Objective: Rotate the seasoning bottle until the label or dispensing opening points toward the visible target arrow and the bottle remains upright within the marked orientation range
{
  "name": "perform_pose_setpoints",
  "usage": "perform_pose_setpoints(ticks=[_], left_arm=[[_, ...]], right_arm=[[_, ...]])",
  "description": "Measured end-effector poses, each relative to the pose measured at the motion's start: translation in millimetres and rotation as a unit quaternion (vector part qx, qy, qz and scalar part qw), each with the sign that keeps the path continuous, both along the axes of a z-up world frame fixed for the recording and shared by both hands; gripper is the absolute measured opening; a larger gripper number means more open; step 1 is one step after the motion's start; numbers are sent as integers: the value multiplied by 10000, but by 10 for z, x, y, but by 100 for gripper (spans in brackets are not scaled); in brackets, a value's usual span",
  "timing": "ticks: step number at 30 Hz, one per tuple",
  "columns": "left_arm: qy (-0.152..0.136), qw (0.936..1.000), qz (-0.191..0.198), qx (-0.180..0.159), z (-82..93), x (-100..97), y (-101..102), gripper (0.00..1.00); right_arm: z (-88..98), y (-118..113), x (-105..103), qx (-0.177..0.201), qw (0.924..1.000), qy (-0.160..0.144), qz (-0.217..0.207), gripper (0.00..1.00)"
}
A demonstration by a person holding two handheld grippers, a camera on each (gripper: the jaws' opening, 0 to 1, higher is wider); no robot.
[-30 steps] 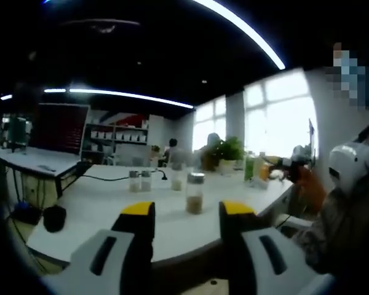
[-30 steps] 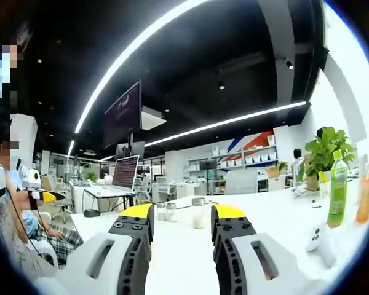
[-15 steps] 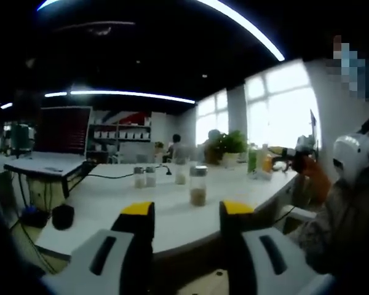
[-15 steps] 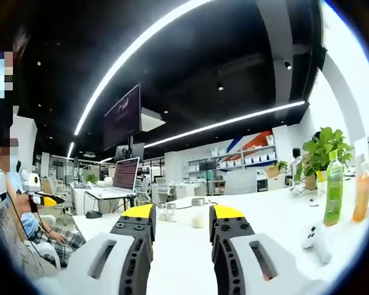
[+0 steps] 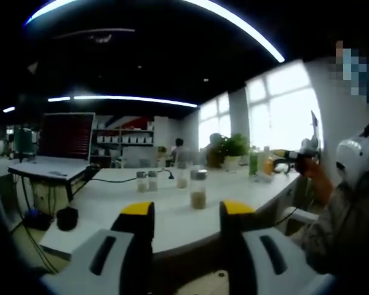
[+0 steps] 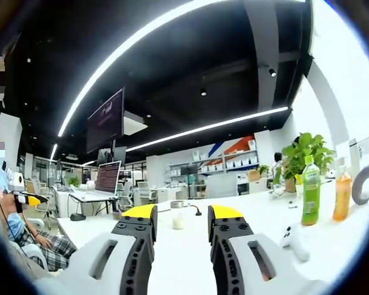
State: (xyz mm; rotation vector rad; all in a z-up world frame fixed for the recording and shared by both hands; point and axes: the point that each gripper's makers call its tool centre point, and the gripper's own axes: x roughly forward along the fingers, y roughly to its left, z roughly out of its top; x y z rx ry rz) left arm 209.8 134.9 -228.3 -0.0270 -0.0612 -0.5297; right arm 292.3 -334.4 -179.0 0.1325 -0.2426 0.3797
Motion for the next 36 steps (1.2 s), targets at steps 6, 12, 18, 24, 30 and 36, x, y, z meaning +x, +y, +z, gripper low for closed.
perform_pose_setpoints(ticks=[6,12,18,24,30,36], left_arm=[[59,9998,-146,83,-67,27,-129,44],[143,9995,-274,99,-118,78,-183,44],[93,9991,-409,58,-55,177,-194,44],[153,9989,-442,29,-28,273,-170,44],[292,9988,-392,-71,-71,384,-129,44],[361,9982,-486,-24,-97,402,-208,44]], right_arm=[[-5,-126,-11,131,9999,41,-71,33],[-71,11,-24,-97,9999,112,20,33],[-69,36,-52,-114,9998,131,7,32],[49,175,-57,-125,9999,38,96,32],[5,378,25,-727,9972,96,127,32],[-61,390,67,-870,9961,122,66,32]])
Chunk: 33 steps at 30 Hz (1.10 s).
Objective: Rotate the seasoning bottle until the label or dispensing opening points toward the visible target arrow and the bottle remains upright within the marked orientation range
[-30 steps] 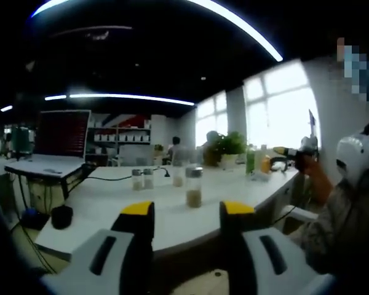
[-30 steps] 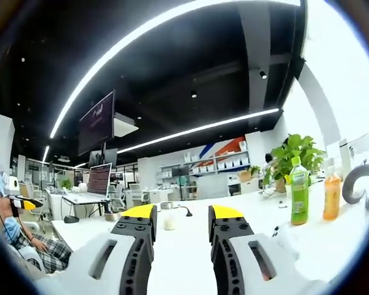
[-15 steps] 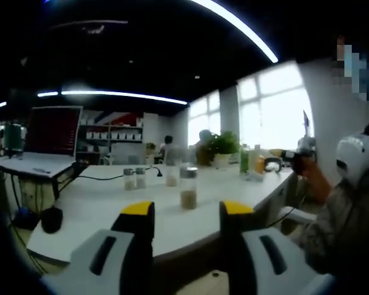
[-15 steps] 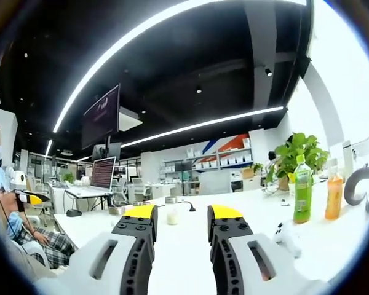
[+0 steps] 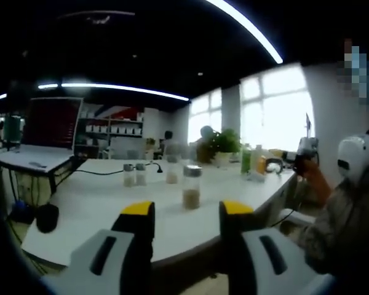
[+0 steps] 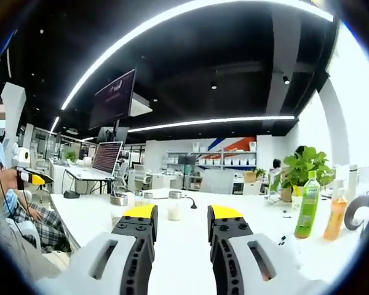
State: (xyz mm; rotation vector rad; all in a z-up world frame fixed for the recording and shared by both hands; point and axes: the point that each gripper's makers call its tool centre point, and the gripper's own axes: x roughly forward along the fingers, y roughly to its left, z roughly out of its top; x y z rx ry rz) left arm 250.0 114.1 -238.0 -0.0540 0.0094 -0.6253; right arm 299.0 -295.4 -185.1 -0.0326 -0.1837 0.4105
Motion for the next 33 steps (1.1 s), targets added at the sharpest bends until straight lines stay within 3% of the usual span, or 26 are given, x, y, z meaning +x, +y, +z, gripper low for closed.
perform_pose_setpoints(ticks=[10,15,19,33], left_arm=[[-36,10000,-23,86,32,-52,-24,44],[-48,10000,-36,28,46,-45,-23,44],[-162,9990,-252,-333,160,-111,-76,44],[-245,9991,-71,-350,203,-125,50,43]], right_arm=[[-41,11,-20,339,9992,90,180,31],[-36,38,10,244,9996,64,153,31],[-74,70,47,230,9995,125,181,31],[-74,129,74,195,9994,172,225,31]])
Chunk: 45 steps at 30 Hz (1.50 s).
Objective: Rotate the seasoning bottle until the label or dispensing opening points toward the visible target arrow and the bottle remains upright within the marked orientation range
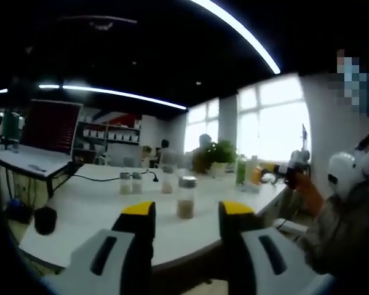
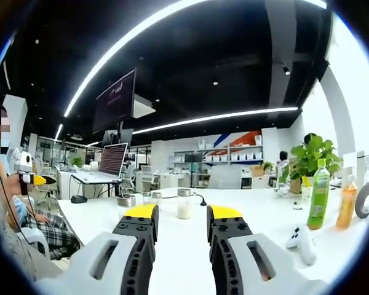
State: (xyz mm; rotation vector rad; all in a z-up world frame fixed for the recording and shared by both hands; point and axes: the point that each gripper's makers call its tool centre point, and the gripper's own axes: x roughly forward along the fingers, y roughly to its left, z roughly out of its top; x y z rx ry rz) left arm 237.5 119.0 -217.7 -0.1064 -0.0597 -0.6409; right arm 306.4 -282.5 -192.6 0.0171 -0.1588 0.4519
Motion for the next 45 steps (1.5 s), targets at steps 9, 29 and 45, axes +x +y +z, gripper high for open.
perform_pose_setpoints(ticks=[9,29,45], left_arm=[[-9,10000,34,-3,23,32,-30,43],[115,9999,-42,11,-80,62,-75,43],[55,9999,-39,141,-57,-18,-14,43]], right_arm=[[-80,0,73,63,9999,97,55,31],[-95,124,379,146,9996,235,106,31],[68,250,628,148,9995,202,216,31]])
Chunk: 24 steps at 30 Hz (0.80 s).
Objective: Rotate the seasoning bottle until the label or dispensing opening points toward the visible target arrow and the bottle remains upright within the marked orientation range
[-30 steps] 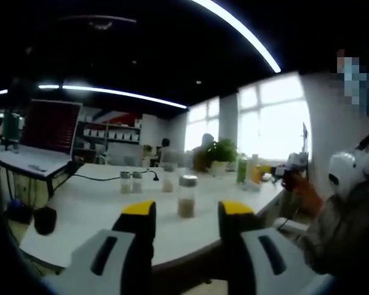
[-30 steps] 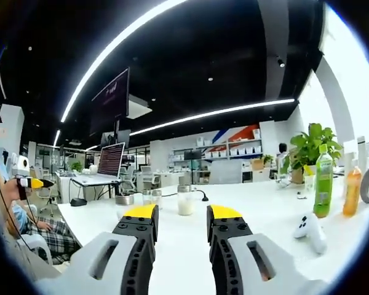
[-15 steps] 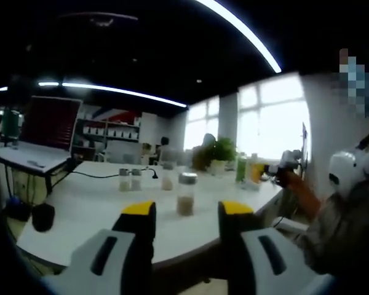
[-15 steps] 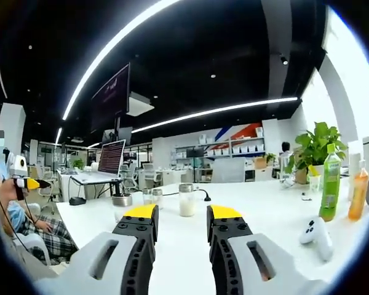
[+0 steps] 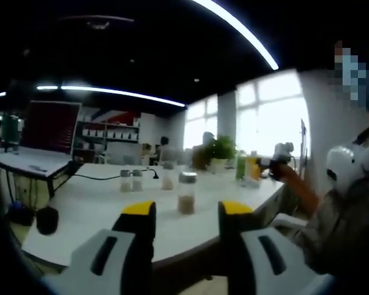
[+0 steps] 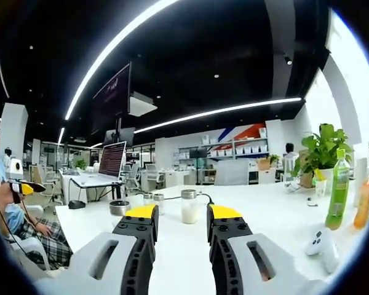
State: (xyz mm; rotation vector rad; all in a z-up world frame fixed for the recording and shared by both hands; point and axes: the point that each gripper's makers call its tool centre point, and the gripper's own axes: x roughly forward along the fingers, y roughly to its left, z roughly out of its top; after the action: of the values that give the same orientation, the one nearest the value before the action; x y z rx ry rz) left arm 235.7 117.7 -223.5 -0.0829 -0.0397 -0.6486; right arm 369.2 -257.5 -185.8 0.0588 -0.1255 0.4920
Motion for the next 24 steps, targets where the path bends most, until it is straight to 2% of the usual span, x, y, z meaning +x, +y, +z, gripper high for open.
perform_pose_setpoints(ticks=[6,11,24], left_arm=[[13,10000,4,51,-13,3,-10,43],[-63,10000,61,31,50,-33,37,43],[-57,9999,131,26,37,-31,88,43]], right_arm=[[-17,82,89,-40,9999,53,81,31],[-39,135,180,-39,9998,134,166,31],[10,313,553,-238,9988,267,320,31]])
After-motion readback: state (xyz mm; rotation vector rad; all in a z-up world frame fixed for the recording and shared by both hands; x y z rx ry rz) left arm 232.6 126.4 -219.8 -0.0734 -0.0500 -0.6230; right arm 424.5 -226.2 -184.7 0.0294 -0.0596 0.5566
